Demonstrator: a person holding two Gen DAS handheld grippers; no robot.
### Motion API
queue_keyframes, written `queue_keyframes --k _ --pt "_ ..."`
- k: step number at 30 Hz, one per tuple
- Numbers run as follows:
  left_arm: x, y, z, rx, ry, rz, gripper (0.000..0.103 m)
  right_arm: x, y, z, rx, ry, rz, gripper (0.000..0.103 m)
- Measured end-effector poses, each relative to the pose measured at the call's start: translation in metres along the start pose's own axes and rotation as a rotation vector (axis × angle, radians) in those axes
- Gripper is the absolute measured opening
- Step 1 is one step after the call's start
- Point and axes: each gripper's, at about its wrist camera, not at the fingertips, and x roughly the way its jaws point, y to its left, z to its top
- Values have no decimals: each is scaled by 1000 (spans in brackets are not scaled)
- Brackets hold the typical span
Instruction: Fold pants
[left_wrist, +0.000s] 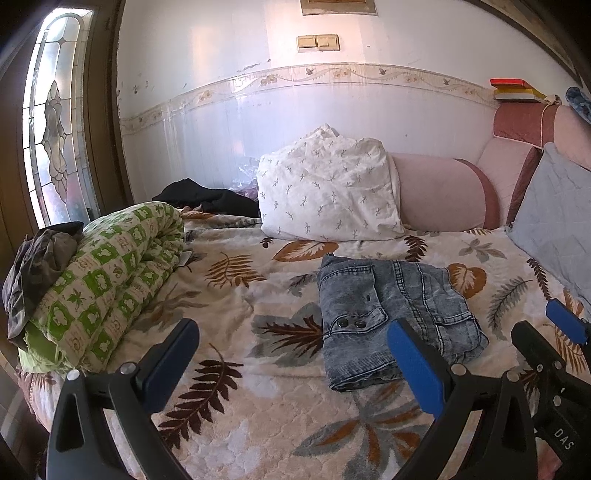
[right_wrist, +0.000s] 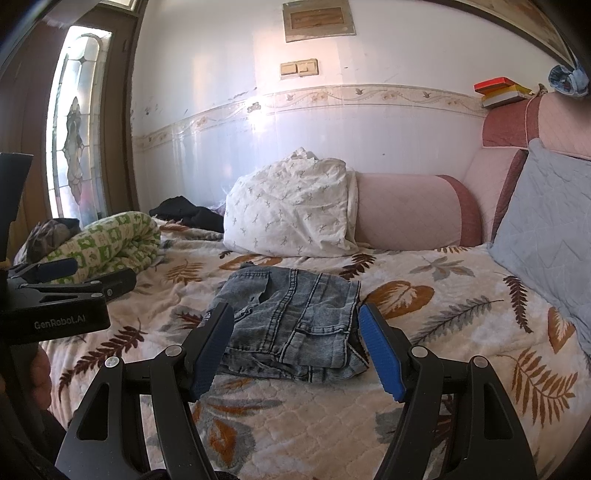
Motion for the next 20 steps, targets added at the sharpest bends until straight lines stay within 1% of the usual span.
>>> queue_keyframes --k 20 --pt "3 8 -3 -7 -3 -3 103 2 2 -1 -3 5 6 70"
